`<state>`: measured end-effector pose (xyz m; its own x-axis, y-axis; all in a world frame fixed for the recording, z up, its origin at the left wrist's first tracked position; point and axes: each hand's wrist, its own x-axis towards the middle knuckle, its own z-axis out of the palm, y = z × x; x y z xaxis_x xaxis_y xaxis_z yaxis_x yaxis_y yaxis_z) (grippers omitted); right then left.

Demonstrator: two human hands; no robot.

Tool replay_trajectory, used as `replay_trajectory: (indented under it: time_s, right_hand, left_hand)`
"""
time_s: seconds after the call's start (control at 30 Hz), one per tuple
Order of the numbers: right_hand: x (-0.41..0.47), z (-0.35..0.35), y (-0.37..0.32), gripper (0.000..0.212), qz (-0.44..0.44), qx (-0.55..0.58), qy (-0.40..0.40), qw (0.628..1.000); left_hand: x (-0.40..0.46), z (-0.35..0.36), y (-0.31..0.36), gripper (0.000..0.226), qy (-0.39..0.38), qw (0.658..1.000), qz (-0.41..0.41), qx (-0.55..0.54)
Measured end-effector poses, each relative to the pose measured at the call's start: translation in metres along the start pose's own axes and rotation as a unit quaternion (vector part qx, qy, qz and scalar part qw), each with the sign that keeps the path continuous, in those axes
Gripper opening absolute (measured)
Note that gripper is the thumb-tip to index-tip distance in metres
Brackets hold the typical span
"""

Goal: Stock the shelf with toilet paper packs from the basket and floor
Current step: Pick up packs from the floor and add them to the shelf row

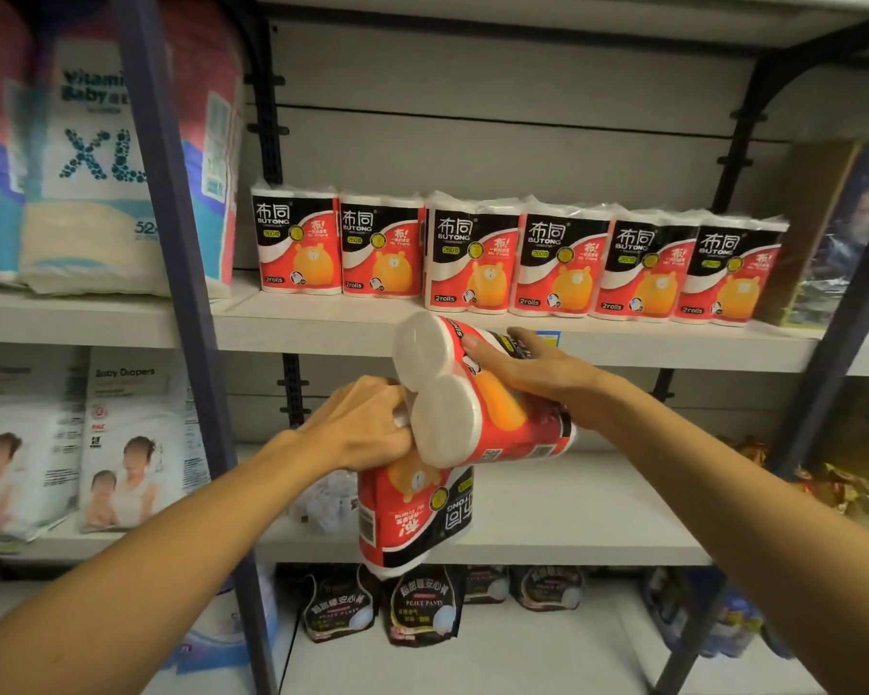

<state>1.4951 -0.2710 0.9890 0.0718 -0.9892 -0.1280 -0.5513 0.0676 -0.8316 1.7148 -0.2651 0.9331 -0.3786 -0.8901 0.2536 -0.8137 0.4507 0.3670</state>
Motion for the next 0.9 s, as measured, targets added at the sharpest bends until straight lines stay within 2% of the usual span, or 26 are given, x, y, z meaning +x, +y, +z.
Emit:
replay_trajectory:
  time_s: [0.13,0.23,0.3,0.37,0.43,0.5,0.6,0.67,0.73,0.77,0.83,0.9]
  right_hand:
    - [-0.006,-0.006,0.007,0.096,-0.046,0.064,0.018,0.997]
    - [-0.007,-0.006,0.008,0.091,-0.116,0.128,0.052,0.984]
    - [-0.009,-0.006,0.000,0.086,-0.167,0.152,0.070,0.972]
    - [-0.009,-0.008,-0.011,0.092,-0.215,0.158,0.088,0.960]
    - [-0.009,-0.010,-0.025,0.093,-0.263,0.159,0.112,0.945]
    - [-0.008,-0.011,-0.042,0.096,-0.315,0.154,0.139,0.926]
    - [-0.001,-0.009,-0.064,0.099,-0.390,0.090,0.218,0.890]
    - [0.000,-0.005,-0.077,0.100,-0.438,0.013,0.292,0.850]
    - [0.002,-0.003,-0.092,0.100,-0.483,-0.088,0.367,0.790]
    - [0.009,-0.002,-0.099,0.096,-0.499,-0.148,0.410,0.749]
    - [0.034,0.001,-0.113,0.085,-0.531,-0.263,0.486,0.643]
    - [0.066,0.007,-0.125,0.073,-0.569,-0.337,0.509,0.551]
  left_hand:
    - [-0.002,0.002,0.014,0.019,0.007,1.000,-0.024,0.000]
    - [-0.007,0.002,0.022,0.027,0.035,0.998,-0.042,-0.017]
    - [-0.010,-0.001,0.022,0.029,0.070,0.995,-0.058,-0.046]
    - [-0.013,-0.007,0.022,0.034,0.113,0.987,-0.072,-0.086]
    - [-0.014,-0.015,0.023,0.049,0.170,0.975,-0.069,-0.127]
    - [-0.012,-0.024,0.022,0.051,0.231,0.957,-0.068,-0.160]
    - [-0.005,-0.033,0.014,0.051,0.286,0.935,-0.076,-0.194]
    - [0.002,-0.038,0.006,0.042,0.310,0.921,-0.086,-0.218]
    - [0.008,-0.044,-0.008,0.034,0.329,0.907,-0.108,-0.240]
    - [0.010,-0.046,-0.017,0.032,0.330,0.905,-0.115,-0.243]
    - [0.016,-0.051,-0.032,0.032,0.317,0.909,-0.111,-0.247]
    - [0.023,-0.055,-0.046,0.035,0.292,0.913,-0.105,-0.265]
